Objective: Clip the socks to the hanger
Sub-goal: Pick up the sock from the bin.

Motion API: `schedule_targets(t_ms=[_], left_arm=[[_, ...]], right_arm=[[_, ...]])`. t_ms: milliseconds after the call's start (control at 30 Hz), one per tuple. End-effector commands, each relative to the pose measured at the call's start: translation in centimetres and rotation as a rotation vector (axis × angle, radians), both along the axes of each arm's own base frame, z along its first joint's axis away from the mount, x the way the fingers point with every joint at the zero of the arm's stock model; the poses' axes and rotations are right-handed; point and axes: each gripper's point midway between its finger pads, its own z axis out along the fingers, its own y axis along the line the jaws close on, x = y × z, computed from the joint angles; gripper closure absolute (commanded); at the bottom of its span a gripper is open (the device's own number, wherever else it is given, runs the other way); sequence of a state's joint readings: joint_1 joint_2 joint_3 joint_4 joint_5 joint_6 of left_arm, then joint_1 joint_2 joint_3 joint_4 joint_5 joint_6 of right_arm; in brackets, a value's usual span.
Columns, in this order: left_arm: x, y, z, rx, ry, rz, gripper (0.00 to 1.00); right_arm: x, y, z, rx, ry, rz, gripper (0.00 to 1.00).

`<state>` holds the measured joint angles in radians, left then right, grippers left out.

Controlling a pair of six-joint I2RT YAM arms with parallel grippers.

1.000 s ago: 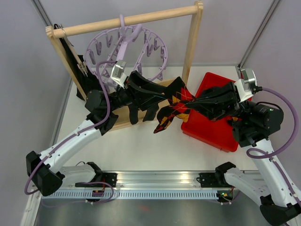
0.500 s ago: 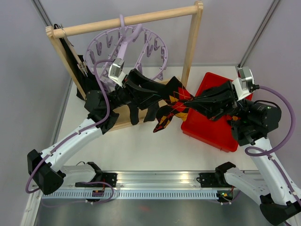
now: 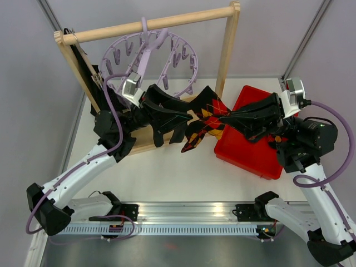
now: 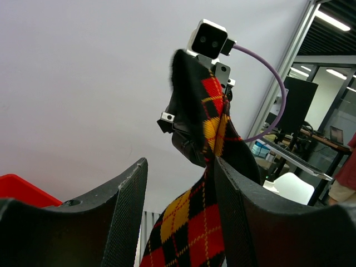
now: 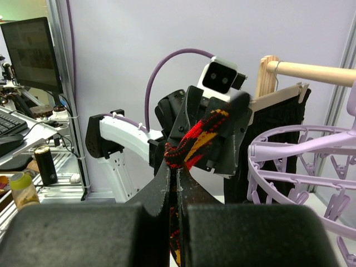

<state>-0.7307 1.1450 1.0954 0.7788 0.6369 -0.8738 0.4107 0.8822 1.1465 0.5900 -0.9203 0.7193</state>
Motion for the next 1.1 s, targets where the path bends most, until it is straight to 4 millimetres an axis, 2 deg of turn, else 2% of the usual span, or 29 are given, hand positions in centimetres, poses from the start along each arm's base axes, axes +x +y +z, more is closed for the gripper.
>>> schedule_targets(t_ms=[0, 433, 1067], left_arm=[[-0.9, 0.7, 0.1, -0.009, -0.057, 0.019, 0.43], [-0.6, 0.0, 1.1, -0.04, -0.06, -0.021, 0.43], [-1.0, 0.1, 2.6, -0.079, -0.086, -0.045, 0.43]], right_arm=[[-1.4, -0.7, 2.2, 0.047, -0.074, -0.009, 1.0], [-1.6, -0.4, 1.9, 0.043, -0.068, 0.033, 1.0], [-1.1, 0.4, 0.0, 0.009, -0.03, 0.06, 1.0]])
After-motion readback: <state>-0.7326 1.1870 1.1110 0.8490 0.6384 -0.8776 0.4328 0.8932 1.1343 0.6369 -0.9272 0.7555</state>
